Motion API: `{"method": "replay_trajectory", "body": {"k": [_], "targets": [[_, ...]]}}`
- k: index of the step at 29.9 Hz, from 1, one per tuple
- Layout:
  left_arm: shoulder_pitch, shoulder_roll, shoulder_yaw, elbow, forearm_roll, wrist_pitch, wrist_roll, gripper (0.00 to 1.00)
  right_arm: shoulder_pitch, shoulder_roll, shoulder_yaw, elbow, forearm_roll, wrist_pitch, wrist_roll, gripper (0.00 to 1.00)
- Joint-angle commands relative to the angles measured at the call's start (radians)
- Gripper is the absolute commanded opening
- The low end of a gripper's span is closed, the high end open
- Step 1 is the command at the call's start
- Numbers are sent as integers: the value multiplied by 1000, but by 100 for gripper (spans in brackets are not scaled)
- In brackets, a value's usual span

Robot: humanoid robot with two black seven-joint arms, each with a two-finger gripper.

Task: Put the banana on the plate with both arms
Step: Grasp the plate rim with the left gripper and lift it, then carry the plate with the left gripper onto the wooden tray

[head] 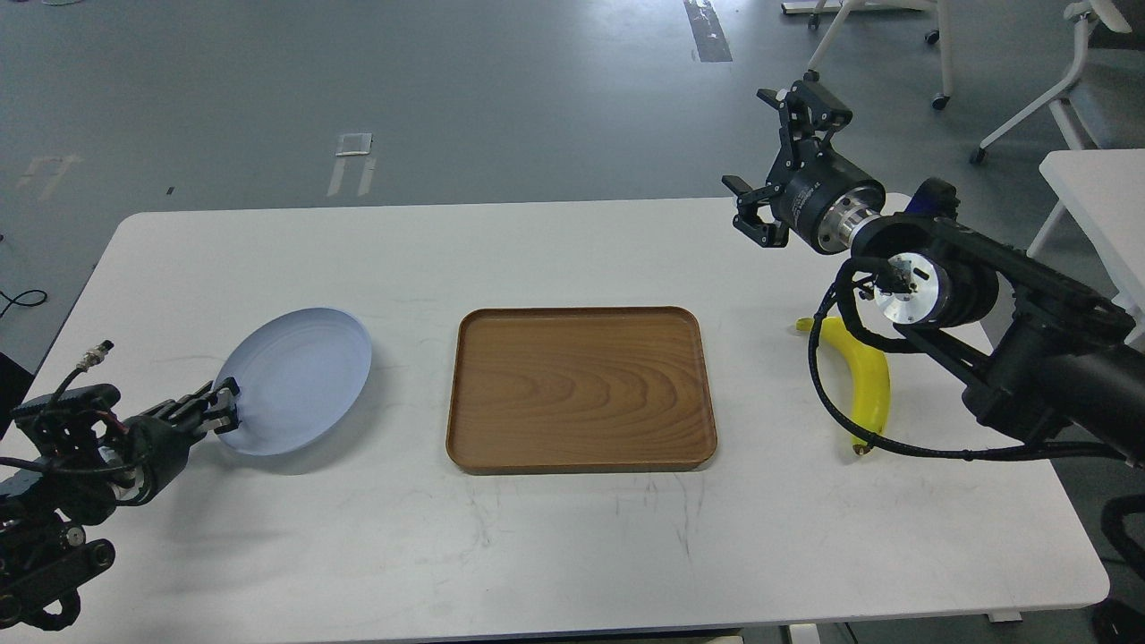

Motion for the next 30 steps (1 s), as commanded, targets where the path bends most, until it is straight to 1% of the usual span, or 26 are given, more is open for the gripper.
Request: {"method": "replay_trajectory", "body": {"k": [1,5,8,12,15,17,18,20,24,27,30], "targets": [[-7,1,0,9,0,4,-15,0,-5,0,3,0,0,0,4,100],[-15,3,0,12,2,4,-22,0,-5,0,5,0,0,0,4,100],[-26,5,-6,11,-1,3,-55,0,-5,0,8,0,0,-2,4,100],[-66,8,-2,8,-43,-5,-59,0,-5,0,11,0,0,-3,4,100],[-70,12,-6,-5,-90,-11,-64,0,-5,0,12,0,0,-3,4,100],[-79,12,-8,-6,-98,-17,-79,0,-5,0,12,0,0,-3,4,100],[-102,15,-5,-11,-101,-26,-97,0,-5,0,12,0,0,-3,4,100],[-124,18,-8,-17,-103,-43,-111,0,-5,0,12,0,0,-3,6,100],[-144,26,-15,-26,-119,-65,-119,0,-5,0,12,0,0,-3,4,100],[-173,32,-15,-75,-124,-85,-154,0,-5,-2,12,0,0,-3,6,100],[-182,26,-15,-91,-122,-86,-157,0,-5,-5,12,0,0,-3,4,100]]}}
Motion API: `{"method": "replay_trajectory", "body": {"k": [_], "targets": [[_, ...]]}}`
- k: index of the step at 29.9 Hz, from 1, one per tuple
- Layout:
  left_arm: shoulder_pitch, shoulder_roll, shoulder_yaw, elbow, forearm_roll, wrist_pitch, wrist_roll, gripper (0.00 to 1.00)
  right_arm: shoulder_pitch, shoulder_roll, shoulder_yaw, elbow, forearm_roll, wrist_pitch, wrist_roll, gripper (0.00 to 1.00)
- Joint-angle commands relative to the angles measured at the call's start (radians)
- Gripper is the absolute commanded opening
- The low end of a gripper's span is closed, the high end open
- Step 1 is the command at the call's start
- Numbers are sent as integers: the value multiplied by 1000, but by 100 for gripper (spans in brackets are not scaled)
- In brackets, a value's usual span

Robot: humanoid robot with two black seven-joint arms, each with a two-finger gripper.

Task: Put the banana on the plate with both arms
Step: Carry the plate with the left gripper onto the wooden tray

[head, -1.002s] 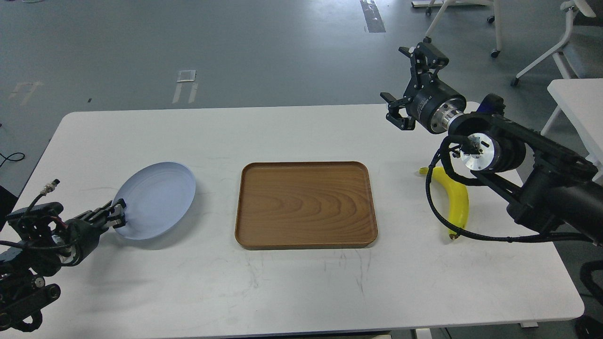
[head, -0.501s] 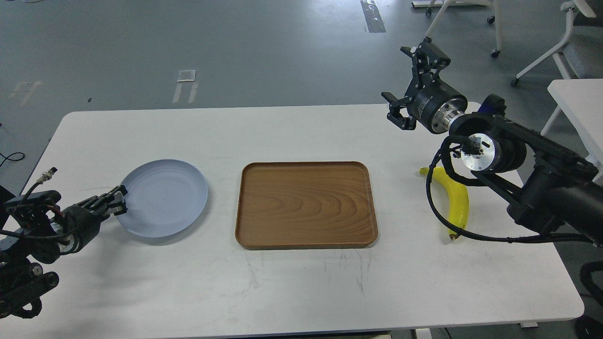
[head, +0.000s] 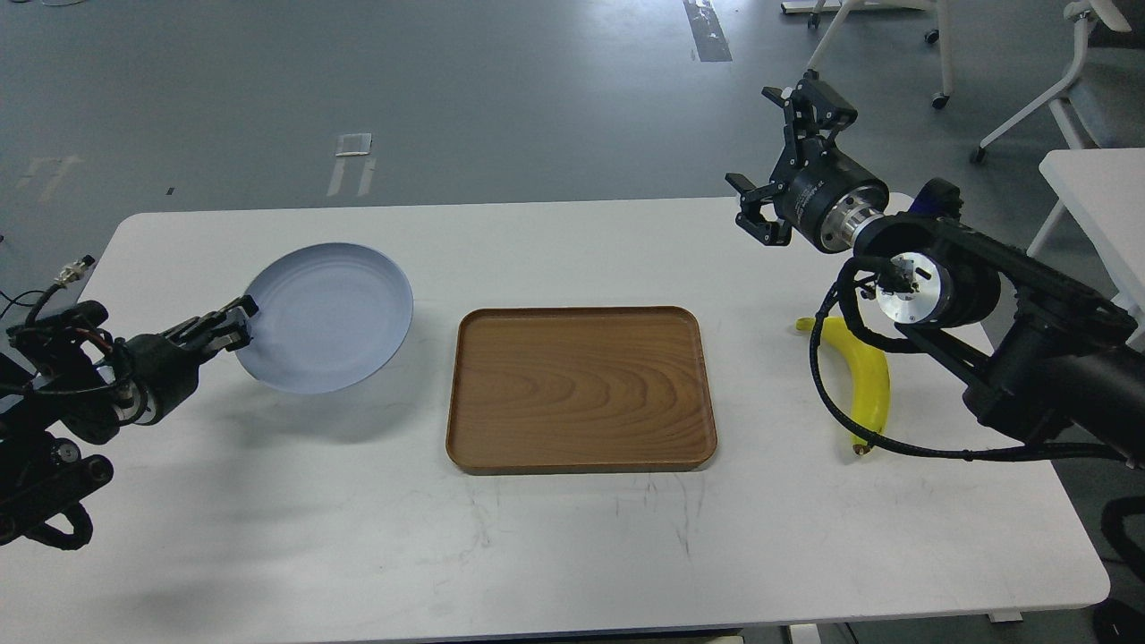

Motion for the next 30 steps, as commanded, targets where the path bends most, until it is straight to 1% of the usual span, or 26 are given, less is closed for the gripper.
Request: {"method": "replay_trajectory", "body": {"k": [1,7,11,15,17,20,22,25,30], "targets": [[-23,-9,3,-27,4,-1,-6,0,-1,-5,0,0,0,0,1,100],[-101,-55,14,-52,23,-1,-9,0,0,-8,1,0,0,0,1,100],[-133,-119,20,-52,93,-4,-9,0,0,-29,6,0,0,0,-1,100],[-147,-191,91,-44,213,-9,-9,0,2,-54,8,2,0,0,-1,100],[-167,-254,150,-26,227,-19,-8,0,2,-71,9,3,0,2,-1,100],[-191,-300,192,3,227,-36,-6,0,0,-80,15,3,0,2,-1,100],[-205,-362,226,69,225,-44,-6,0,0,-89,21,5,0,2,-1,100],[-213,-426,232,141,225,-55,-6,0,0,-100,23,5,2,2,-1,100],[-215,-468,233,192,225,-78,-6,0,0,-112,31,5,2,2,-1,100]]}}
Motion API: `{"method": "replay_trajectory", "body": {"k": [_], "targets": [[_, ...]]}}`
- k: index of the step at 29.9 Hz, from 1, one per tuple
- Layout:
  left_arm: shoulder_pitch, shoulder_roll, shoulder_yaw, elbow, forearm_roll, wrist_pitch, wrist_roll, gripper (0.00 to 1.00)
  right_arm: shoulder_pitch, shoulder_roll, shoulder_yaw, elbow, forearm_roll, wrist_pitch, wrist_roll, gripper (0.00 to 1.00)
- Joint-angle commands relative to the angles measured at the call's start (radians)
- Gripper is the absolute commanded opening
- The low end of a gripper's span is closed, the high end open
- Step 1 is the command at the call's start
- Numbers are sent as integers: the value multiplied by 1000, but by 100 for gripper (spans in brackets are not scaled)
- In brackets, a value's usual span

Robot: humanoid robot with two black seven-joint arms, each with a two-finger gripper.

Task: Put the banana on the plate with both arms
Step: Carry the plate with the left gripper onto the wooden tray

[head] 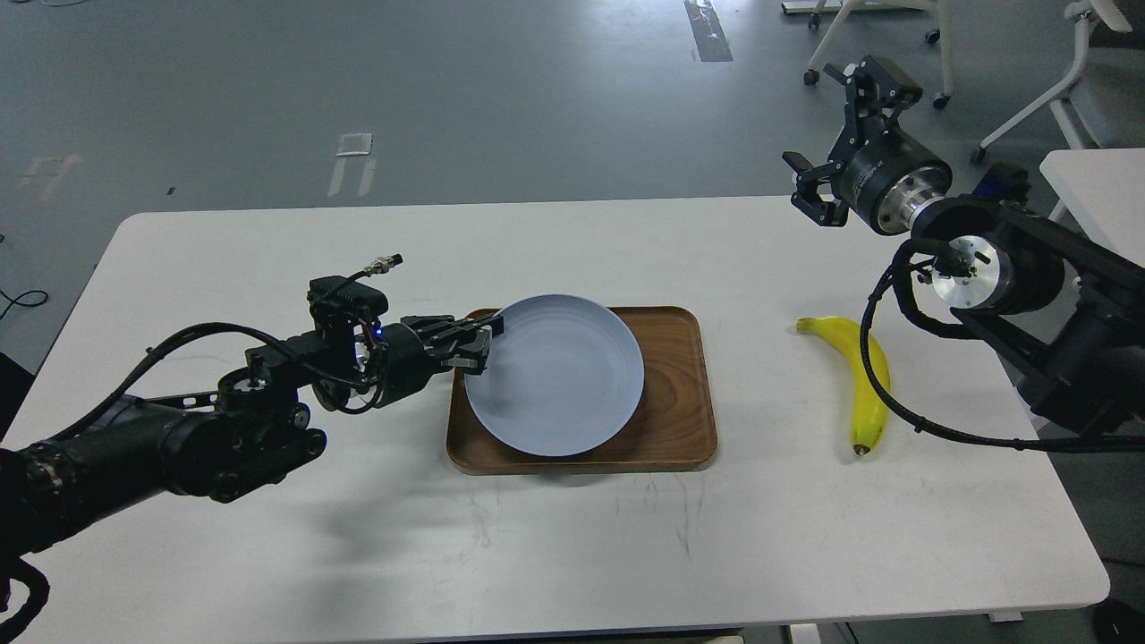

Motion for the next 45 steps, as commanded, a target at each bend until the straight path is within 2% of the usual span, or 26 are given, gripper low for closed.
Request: {"method": "replay_trajectory", "body": {"k": [1,18,28,30,32,34,37,38,40,42,45], "targets": [[2,-35,2,50,0,-15,0,0,-2,-10,5,0,0,0,0,100],[12,-49,-1,67,-5,-13,9,0,-2,-9,6,0,0,0,0,100],[1,-119,1,98,-10,-12,10,0,-2,-9,5,-2,0,0,0,100],[-1,-119,1,101,-11,-12,10,26,-2,-9,5,-2,0,0,0,100],[-1,-119,-1,102,-11,-12,10,58,-2,-9,5,-3,0,0,0,100],[-1,-119,-1,102,-17,-12,10,75,-2,-9,5,-3,0,0,0,100],[-1,-119,-5,102,-20,-9,10,83,-3,-9,5,-3,0,0,0,100],[-1,-119,-14,102,-25,-6,9,90,-3,-7,5,-3,0,0,0,100],[-4,-115,-21,101,-69,5,1,98,-3,-7,2,-3,0,1,0,100],[-14,-110,-30,101,-133,20,-2,98,-2,-9,-1,-2,0,1,0,100],[-73,-96,-60,96,-396,62,-8,98,3,-12,-14,1,-12,6,0,100]]}}
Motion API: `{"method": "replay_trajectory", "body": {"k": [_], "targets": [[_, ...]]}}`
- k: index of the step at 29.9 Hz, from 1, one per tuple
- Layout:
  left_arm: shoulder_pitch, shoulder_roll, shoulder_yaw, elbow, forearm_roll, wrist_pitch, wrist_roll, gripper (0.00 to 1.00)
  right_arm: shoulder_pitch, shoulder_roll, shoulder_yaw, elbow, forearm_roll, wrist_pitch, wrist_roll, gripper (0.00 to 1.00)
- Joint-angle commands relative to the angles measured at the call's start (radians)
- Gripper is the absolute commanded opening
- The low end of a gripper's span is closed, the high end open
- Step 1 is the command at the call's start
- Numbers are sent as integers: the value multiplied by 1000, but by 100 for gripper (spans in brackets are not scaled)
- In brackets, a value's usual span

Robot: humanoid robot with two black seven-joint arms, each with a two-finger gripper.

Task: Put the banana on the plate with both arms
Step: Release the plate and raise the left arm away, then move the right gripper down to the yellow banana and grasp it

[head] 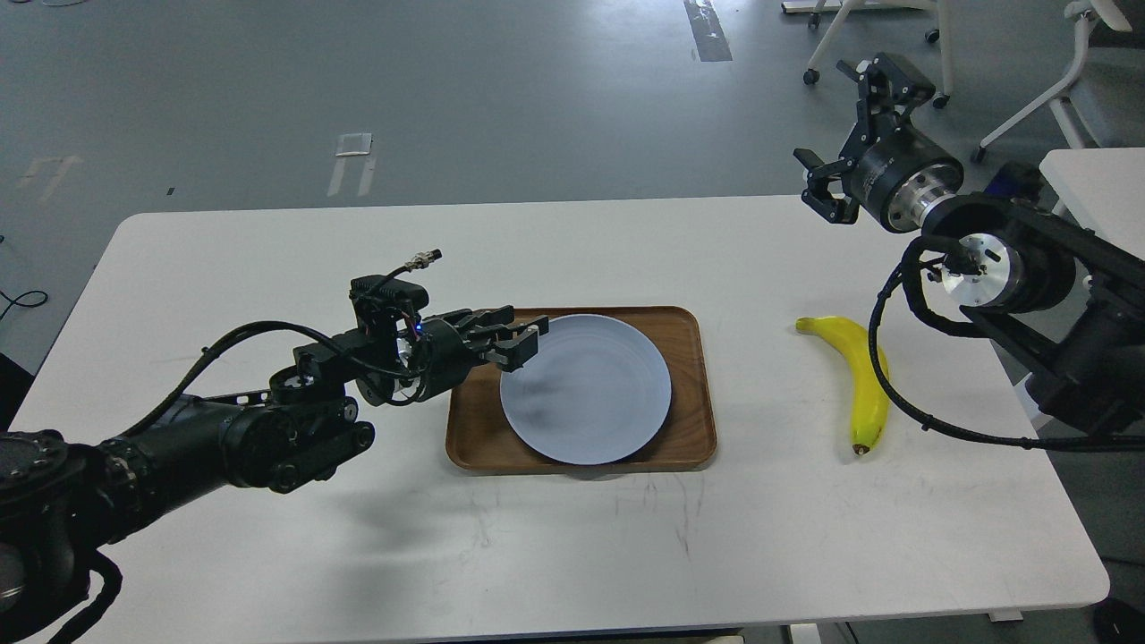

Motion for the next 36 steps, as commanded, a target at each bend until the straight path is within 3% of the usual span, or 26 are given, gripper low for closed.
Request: {"method": "replay_trajectory", "body": {"k": [1,5,8,9,11,12,13,15,18,23,31,36], "targets": [[-81,17,-40,-9,-338,29,-17,98,9,-7,-23,3,-47,4,0,100],[-164,54,-86,-17,-687,5,-37,98,10,-59,-75,15,-293,4,0,100],[-187,86,-159,-17,-975,-121,-13,98,11,-129,-135,56,-636,2,2,99],[-187,121,-201,-18,-1046,-197,18,98,11,-171,-153,75,-752,2,2,99],[-181,155,-251,-24,-1103,-269,68,98,9,-215,-175,84,-851,2,3,99],[-172,172,-306,-26,-1135,-323,135,98,9,-249,-202,87,-944,2,3,99],[-167,176,-337,-27,-1146,-342,171,98,9,-263,-216,92,-990,2,5,99],[-121,184,-458,-52,-1160,-389,284,98,9,-329,-276,108,-1152,1,5,99],[-58,193,-559,-130,-1160,-414,348,98,1,-390,-323,128,-1283,1,5,99],[12,225,-600,-254,-1157,-434,349,98,-3,-424,-405,147,-1379,-33,5,99],[43,229,-598,-259,-1146,-432,340,98,-40,-412,-515,93,-1471,-65,-9,98],[48,230,-597,-259,-1142,-428,303,98,-91,-346,-532,35,-1475,-70,-9,97]]}}
